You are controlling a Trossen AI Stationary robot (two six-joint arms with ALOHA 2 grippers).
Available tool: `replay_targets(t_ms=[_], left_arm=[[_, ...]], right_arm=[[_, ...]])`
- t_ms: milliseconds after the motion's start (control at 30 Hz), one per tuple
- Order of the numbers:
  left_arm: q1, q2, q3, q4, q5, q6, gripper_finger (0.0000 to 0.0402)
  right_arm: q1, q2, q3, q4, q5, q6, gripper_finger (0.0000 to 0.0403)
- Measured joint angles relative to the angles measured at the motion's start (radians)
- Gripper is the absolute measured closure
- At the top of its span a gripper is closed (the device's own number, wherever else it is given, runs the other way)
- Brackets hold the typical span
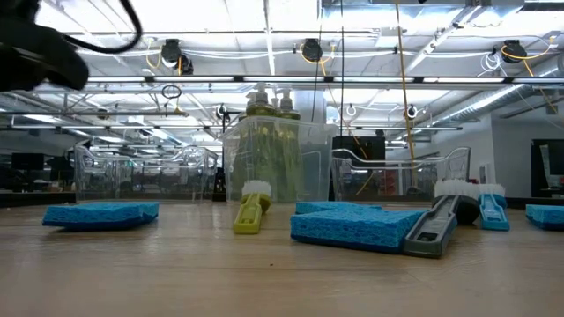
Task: Pick & Place Kitchen Sink Supplies
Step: Put the red toilet brush into the right transparent bin
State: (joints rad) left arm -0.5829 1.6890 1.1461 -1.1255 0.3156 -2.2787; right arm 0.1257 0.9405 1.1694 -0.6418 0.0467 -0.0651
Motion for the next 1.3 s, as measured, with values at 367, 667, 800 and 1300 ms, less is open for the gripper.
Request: replay_targets(t_ms=[367,667,800,1300], left_arm=[[-0.075,-0.001,0.000,0.005,-0.003,-0.141,0.0183],[-0.086,-0.002,-0.009,-0.103,-0.003,-0.143,0.0183],[-0.089,-0.002,-0.075,-0.043,-0.002,-0.147,0.0183],[-0.083,-0.008,-0.304,0.307,-0.020,-0.148,0.0214]], right_arm=[[0.000,0.000,0.000,0.000,0.000,-0.008,0.0216],[0.000,0.000,0.000,0.000,0.000,0.000,0.0216],[0.000,0.000,0.000,0.001,0.000,0.000,0.0216],[0.000,0.001,0.000,0.010,0.000,0.000,0.0216]])
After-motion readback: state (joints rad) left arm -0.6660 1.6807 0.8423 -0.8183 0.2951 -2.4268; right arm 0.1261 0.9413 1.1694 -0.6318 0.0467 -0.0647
